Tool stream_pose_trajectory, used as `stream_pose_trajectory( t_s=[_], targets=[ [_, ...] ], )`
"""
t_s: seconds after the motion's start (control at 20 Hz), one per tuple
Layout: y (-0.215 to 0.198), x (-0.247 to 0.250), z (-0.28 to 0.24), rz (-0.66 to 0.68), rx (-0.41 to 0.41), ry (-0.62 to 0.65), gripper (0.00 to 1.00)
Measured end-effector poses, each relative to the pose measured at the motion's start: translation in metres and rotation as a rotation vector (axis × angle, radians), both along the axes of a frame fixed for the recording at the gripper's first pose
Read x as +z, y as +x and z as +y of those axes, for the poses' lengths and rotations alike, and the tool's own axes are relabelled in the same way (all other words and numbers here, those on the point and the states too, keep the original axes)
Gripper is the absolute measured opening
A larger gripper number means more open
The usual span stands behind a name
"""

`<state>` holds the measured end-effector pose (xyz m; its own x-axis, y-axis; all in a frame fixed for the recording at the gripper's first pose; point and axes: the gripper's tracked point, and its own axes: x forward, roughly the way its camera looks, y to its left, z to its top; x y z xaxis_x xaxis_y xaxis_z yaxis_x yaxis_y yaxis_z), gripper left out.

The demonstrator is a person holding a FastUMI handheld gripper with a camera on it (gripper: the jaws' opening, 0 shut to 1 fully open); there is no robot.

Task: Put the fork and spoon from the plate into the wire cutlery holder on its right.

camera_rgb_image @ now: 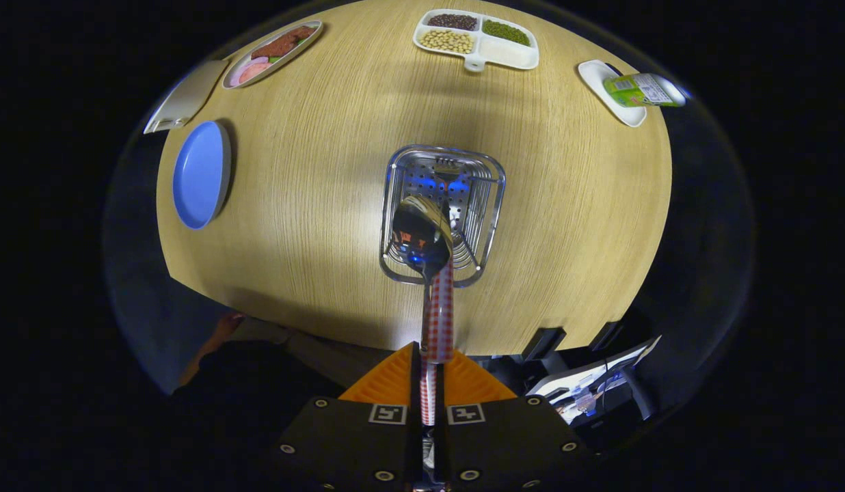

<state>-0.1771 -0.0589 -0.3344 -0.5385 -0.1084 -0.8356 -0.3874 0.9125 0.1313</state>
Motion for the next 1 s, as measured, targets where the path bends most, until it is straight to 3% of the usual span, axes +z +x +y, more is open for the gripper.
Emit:
stream_pose_trajectory(
  t_s=[0.3,1.0],
  targets=[
    [0.002,-0.001,0.011,0.044,-0.066,-0.016,0.08],
    [0.019,-0.007,0.011,-0.027,-0.243,-0.037,0.14]
  ],
)
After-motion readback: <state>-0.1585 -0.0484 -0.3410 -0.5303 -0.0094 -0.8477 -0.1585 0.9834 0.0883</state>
